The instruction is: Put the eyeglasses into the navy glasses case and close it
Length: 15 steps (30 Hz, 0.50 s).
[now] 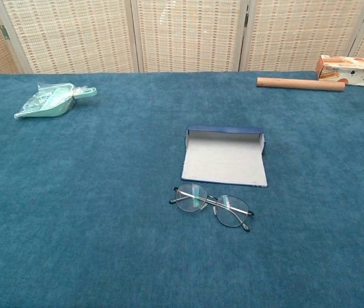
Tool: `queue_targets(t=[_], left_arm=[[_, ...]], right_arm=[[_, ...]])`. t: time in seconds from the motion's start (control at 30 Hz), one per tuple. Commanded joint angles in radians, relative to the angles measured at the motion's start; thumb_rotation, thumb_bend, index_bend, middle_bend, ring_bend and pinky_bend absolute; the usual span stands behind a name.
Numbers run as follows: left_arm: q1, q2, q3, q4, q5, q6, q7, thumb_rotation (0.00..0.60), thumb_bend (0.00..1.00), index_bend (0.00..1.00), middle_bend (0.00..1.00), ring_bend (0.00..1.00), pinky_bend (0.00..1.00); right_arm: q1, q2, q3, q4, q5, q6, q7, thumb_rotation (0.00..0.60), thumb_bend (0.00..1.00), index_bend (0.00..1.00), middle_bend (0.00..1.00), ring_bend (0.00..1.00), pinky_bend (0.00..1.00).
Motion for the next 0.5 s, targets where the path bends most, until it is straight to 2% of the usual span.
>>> queue_targets(t=[0.03, 0.37, 0.5], left_arm=[[0.000, 0.003, 0.001, 0.000, 0.002, -0.002, -0.003, 0.600, 0.19, 0.14, 0.10, 0.10, 0.20], [0.007, 0.021, 0.006, -0.027, 0.002, -0.005, 0.007, 0.600, 0.19, 0.14, 0.10, 0.10, 0.20], [0.011, 0.024, 0.010, -0.029, 0.001, -0.007, 0.008, 0.600, 0.19, 0.14, 0.10, 0.10, 0.20]], right_arm=[[0.000, 0.002, 0.001, -0.001, -0.011, 0.007, -0.003, 0.600, 0.26, 0.15, 0.24, 0.19, 0.24], [0.031, 0.006, 0.010, -0.001, -0.032, -0.027, -0.008, 0.600, 0.26, 0.15, 0.25, 0.19, 0.24], [0.060, -0.001, 0.022, -0.009, -0.030, -0.061, -0.040, 0.600, 0.26, 0.15, 0.28, 0.20, 0.25]])
